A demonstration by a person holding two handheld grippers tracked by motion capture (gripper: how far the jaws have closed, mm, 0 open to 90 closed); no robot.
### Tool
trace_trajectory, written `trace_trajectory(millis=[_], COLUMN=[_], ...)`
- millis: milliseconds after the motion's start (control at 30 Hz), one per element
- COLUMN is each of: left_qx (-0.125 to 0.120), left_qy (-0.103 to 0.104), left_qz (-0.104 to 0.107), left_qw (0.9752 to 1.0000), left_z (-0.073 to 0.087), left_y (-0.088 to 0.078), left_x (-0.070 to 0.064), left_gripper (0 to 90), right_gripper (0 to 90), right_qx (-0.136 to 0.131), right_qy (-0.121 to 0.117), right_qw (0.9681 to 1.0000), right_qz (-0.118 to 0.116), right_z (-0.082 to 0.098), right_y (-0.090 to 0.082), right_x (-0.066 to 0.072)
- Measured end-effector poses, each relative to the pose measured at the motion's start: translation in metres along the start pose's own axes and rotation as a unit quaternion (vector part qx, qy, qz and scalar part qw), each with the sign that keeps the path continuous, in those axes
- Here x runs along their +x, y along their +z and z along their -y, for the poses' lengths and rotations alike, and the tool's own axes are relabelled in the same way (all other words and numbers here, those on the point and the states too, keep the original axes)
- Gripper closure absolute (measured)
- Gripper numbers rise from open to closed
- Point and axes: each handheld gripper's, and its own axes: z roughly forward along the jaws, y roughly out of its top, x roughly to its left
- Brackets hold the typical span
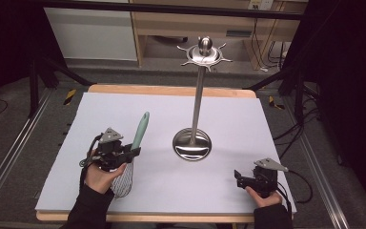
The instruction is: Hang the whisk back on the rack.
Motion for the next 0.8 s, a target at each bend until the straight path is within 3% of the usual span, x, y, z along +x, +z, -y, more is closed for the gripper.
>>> trace_trajectory(millis=[400, 633, 800], left_qx=[-0.052, -0.091, -0.105], left_qy=[0.009, 0.019, 0.021], left_qz=[-0.002, -0.009, -0.014], left_qw=[0.9986, 0.9956, 0.9941], left_z=[-0.005, -0.006, -0.007], left_y=[-0.021, -0.03, -0.034], left_x=[-0.003, -0.006, -0.007], left_gripper=[69.3, 69.3, 69.3], right_gripper=[7.5, 7.5, 7.5], right_qx=[0.0, 0.0, 0.0], right_qy=[0.001, 0.0, 0.0], right_qw=[1.0, 1.0, 1.0], right_qz=[-0.001, -0.001, 0.0], right_z=[0.0, 0.0, 0.0], right_y=[0.0, 0.0, 0.0], right_x=[0.0, 0.0, 0.0])
